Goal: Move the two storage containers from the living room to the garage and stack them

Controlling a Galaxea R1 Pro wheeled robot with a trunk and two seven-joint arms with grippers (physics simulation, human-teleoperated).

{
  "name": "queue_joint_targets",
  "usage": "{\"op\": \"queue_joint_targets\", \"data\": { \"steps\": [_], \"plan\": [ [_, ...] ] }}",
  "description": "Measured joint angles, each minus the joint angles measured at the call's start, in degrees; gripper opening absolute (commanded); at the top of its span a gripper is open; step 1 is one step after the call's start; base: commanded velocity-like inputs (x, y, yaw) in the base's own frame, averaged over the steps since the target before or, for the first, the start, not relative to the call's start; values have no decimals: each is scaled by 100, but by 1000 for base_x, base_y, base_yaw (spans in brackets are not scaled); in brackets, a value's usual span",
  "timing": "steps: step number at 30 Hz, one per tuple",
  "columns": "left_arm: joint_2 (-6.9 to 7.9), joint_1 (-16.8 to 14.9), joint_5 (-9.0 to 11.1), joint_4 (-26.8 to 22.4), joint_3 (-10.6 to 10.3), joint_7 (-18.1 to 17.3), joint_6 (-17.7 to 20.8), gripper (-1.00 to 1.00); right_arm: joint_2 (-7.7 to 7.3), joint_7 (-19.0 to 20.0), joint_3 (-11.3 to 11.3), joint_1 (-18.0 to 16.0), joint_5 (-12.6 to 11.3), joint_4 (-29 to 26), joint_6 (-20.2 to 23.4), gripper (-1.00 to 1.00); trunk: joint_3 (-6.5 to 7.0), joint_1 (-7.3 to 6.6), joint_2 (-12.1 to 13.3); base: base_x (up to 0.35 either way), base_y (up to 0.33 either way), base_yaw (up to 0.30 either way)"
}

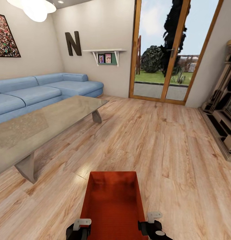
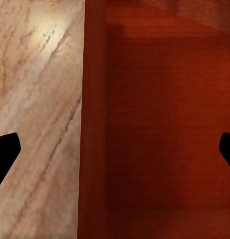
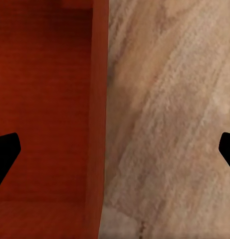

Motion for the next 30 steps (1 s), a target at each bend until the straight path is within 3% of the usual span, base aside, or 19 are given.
{"op": "queue_joint_targets", "data": {
  "steps": [8, 15, 30],
  "plan": [
    [3, 1, 0, 0, 0, 0, -1, 100, 0, 0, 0, 0, -1, 0, 0, 100, 0, 0, 0, 0, 0, 0],
    [106, 1, 8, -8, 1, 0, -7, 100, 0, 0, 3, 0, -1, 0, 0, 100, 0, 0, 0, 0, 0, 0],
    [123, 1, 9, -9, 0, 0, -8, 100, 0, 0, 0, 0, -1, 0, 0, 100, 0, 0, 0, 0, 0, 0]
  ]
}}
